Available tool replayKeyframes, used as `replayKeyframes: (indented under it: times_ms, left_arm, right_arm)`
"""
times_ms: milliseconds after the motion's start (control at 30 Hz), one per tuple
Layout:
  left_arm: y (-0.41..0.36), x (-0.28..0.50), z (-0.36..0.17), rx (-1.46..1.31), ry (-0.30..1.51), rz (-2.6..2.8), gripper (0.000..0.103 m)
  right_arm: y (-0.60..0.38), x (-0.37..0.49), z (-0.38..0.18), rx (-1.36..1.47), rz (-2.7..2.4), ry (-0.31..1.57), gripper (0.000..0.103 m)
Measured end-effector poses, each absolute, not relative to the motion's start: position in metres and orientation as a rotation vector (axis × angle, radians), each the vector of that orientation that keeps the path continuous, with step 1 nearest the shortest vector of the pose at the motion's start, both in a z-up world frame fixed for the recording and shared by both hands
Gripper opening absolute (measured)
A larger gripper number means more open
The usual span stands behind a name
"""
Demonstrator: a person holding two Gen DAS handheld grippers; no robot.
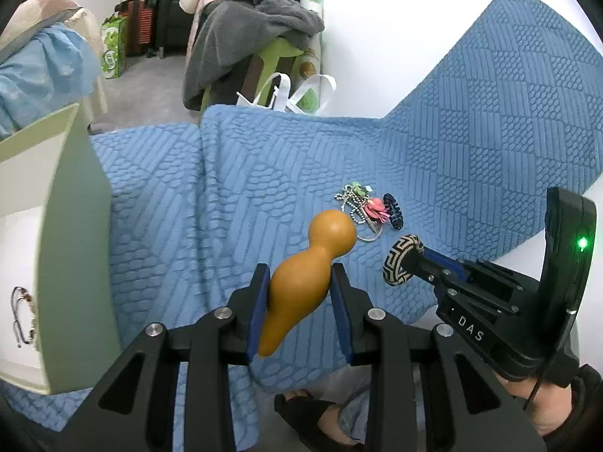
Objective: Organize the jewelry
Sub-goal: 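Lift the gourd pendant and woven bangle and carry both over the green box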
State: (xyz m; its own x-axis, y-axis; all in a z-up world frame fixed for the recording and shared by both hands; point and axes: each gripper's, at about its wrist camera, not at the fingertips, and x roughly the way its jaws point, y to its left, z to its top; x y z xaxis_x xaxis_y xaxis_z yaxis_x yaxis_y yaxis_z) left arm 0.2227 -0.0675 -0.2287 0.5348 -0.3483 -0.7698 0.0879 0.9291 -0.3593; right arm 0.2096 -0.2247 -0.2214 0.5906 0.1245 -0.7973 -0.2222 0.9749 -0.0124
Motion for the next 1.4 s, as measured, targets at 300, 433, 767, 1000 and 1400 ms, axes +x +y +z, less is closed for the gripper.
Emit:
replayKeyframes:
  times_ms: [300, 433, 767, 1000, 1400]
  left_arm:
    - [-0.053, 0.215, -0.203, -0.305, 0.987, -0.271, 0.033]
    - [-0.05, 0.211, -0.182, -0.277, 0.964, -0.269, 0.033]
    - [-0.03, 0.185, -0.125, -0.243, 0.895, -0.267, 0.033]
    - [0.003, 0.177, -0.097, -0.269, 0.854, -0.229, 0.033]
    - [0.074, 0.167, -0.047, -0.311, 0.749, -0.123, 0.033]
  right_arm:
    - [-0.23, 0.194, -0.203, -0.051, 0.164, 0.889, 0.007]
    - [-0.231, 0.183, -0.19, -0.02, 0.152, 0.877, 0.007]
    - [-0.212, 0.166, -0.135, -0.001, 0.18, 0.83, 0.007]
    - [-0.176, 0.167, -0.084, -0.04, 0.233, 0.753, 0.007]
    - [-0.101, 0.178, -0.033, -0.115, 0.336, 0.679, 0.007]
